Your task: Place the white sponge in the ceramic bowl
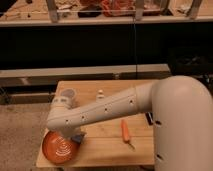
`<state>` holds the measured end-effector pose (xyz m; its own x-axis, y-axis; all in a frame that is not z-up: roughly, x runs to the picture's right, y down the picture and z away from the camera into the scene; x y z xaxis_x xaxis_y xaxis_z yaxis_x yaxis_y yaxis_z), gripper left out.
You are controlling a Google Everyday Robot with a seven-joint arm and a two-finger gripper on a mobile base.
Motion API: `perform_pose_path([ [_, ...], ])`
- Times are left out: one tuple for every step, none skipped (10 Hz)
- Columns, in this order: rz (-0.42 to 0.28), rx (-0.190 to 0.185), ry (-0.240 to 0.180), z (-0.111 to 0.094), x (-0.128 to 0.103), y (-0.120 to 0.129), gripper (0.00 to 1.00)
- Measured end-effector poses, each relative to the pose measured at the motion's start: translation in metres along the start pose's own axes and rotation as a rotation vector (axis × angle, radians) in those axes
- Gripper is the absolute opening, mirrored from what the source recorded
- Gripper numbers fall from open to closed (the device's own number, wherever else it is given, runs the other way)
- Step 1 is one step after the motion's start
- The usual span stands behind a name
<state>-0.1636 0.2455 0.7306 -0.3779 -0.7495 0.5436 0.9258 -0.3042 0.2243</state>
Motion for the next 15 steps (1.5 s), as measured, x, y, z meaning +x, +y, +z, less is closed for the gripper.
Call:
perform_pose_path([
  [-0.006,-0.001,-0.003,0.000,-0.001,-0.002,0.02],
  [-0.007,-0.002,-0.007,0.001,-0.002,-0.002,0.02],
  [-0.009,-0.004,-0.009,0.001,-0.002,-0.002,0.02],
  [-0.012,-0.005,-0.011,0.001,-0.003,-0.002,0.02],
  [-0.015,-0.005,-0.013,0.001,-0.003,-0.003,0.02],
  [-0.019,-0.005,-0.016,0.001,-0.004,-0.005,0.02],
  [-0.023,-0.005,-0.019,0.001,-0.005,-0.006,0.02],
  [-0.026,-0.006,-0.022,0.001,-0.006,-0.006,0.02],
  [-0.027,-0.006,-0.023,0.001,-0.007,-0.007,0.02],
  [-0.030,-0.006,-0.026,0.001,-0.007,-0.007,0.02],
  [-0.031,-0.006,-0.028,0.001,-0.008,-0.008,0.02],
  [-0.032,-0.007,-0.029,0.001,-0.009,-0.008,0.02],
  [-0.033,-0.008,-0.031,0.000,-0.010,-0.008,0.02],
  [-0.035,-0.009,-0.033,0.000,-0.011,-0.008,0.02],
  [-0.036,-0.009,-0.035,0.000,-0.011,-0.009,0.02],
])
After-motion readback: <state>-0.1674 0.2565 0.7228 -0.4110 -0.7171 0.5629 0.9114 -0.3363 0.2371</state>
